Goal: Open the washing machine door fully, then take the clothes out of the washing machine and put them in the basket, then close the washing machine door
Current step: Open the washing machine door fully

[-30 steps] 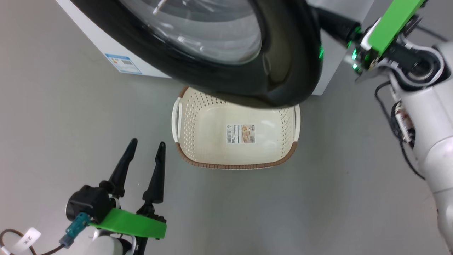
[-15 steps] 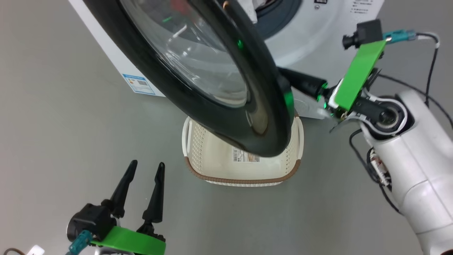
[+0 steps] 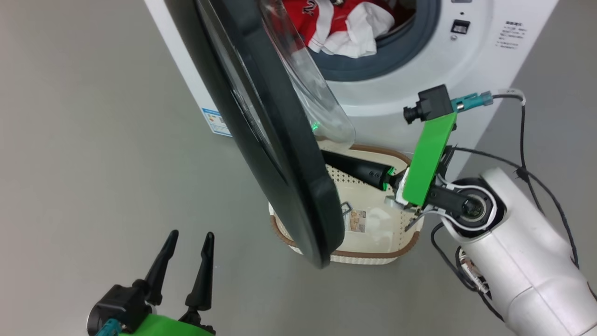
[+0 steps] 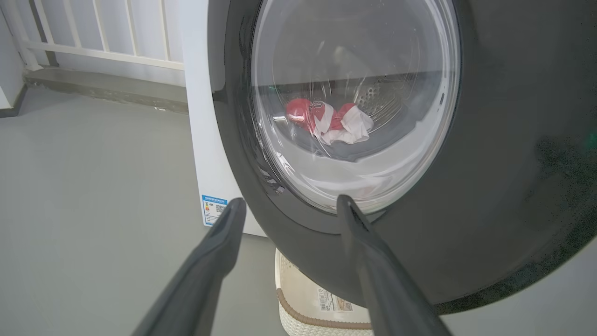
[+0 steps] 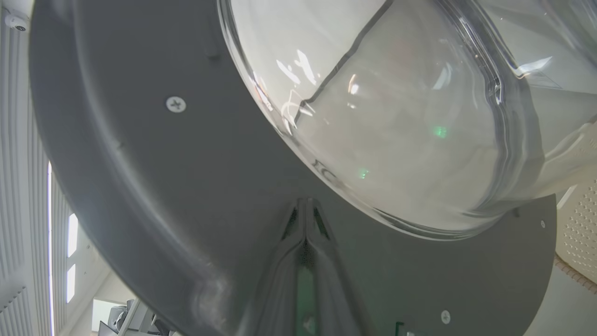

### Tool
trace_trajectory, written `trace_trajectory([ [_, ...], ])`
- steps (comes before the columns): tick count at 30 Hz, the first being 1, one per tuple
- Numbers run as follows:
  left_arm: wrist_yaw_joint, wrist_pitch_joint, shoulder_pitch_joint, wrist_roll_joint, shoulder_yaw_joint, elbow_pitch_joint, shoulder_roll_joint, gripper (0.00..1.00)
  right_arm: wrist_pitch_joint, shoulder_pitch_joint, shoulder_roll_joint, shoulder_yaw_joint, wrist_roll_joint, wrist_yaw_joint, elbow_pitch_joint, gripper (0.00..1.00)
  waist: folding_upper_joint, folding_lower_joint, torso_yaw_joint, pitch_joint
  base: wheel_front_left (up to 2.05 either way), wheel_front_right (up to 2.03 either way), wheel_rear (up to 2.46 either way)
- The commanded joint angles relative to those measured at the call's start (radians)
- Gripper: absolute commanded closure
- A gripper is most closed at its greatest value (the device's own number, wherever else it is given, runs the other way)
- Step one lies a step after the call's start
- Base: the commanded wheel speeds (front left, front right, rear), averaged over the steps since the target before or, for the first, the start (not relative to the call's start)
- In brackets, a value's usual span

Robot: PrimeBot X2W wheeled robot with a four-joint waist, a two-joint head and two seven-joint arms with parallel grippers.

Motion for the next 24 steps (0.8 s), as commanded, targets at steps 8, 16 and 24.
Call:
trace_trajectory([
  [8,-0.003,-0.008,0.016,0.0,0.054,-0.02,0.013,0.0,-0.019,0.05,0.051,0.059,-0.017,0.01,-0.07,1.0,0.0,0.0,0.077,-0.045,0.0,0.0,0.0],
  [16,-0.003,-0.008,0.022,-0.001,0.073,-0.016,0.013,0.0,-0.042,0.059,0.073,0.095,-0.021,0.01,-0.085,1.0,0.0,0.0,0.131,-0.06,0.0,0.0,0.0],
  [24,-0.003,-0.008,0.028,0.001,0.081,-0.014,0.013,0.0,-0.061,0.056,0.089,0.129,-0.025,0.01,-0.077,1.0,0.0,0.0,0.167,-0.071,0.0,0.0,0.0],
])
